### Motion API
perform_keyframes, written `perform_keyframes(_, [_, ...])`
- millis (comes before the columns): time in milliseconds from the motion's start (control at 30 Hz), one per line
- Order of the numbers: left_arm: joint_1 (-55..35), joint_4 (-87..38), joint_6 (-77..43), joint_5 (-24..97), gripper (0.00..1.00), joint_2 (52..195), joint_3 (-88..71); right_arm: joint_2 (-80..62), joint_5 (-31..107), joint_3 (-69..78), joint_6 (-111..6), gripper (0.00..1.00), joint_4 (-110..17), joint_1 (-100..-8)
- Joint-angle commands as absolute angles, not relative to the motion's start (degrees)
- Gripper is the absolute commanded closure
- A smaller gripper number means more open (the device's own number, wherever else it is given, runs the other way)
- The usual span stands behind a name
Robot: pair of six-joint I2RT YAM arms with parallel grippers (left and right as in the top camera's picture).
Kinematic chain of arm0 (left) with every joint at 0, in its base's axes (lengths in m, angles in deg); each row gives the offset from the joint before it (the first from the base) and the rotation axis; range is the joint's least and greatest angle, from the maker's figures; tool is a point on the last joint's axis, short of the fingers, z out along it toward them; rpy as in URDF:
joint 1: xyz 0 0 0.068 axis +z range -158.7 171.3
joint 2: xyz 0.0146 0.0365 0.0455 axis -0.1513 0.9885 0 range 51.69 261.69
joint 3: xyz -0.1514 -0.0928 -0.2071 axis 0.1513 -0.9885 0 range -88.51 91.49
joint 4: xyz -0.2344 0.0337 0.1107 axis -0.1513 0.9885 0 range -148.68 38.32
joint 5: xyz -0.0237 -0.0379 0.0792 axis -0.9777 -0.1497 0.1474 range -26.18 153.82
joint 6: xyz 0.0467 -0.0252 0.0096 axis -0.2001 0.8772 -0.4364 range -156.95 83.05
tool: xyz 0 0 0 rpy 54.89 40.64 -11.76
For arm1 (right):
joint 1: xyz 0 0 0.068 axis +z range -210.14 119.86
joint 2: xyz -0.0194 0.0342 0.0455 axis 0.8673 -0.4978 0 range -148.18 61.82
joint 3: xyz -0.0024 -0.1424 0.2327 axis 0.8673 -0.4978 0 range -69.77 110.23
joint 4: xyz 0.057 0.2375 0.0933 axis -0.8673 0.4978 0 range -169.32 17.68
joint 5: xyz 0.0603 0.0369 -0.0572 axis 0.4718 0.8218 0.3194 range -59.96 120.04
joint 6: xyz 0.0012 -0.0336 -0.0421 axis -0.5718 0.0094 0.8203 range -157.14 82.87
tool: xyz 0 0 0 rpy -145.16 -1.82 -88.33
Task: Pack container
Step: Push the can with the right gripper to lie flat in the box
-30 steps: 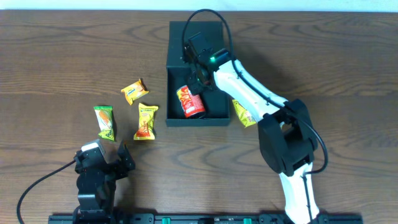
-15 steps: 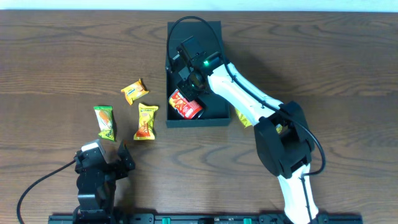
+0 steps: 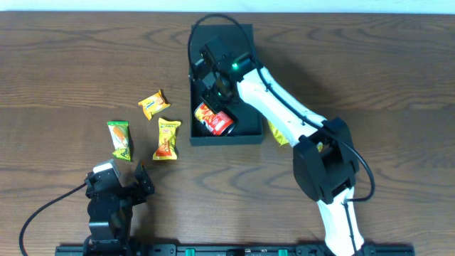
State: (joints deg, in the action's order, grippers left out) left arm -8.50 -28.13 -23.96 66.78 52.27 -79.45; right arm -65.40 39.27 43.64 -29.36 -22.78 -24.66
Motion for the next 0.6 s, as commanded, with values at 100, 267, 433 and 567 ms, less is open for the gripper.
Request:
perform_keyframes(100, [-8.74,-28.26,-25.2,66.78,0.05,51.9,-80.26,-65.13,40.61,52.05,-17.96,0.55,-11.96,-24.96])
perform_keyframes(267, [-8.74,-28.26,-25.2,66.78,0.05,51.9,-80.26,-65.16,40.28,51.57,-9.76,0.31,-5.89,-25.69])
perform_keyframes(433, [-8.74,-28.26,-25.2,66.78,0.05,51.9,-80.26,-65.16,39.29,49.15,-7.66,0.16,-4.07,-26.84])
perform_keyframes(567, [-8.74,-28.26,-25.18,66.78,0.05,51.9,-80.26,-65.16,39.95,44.75,-6.52,0.13,-5.67,-26.06])
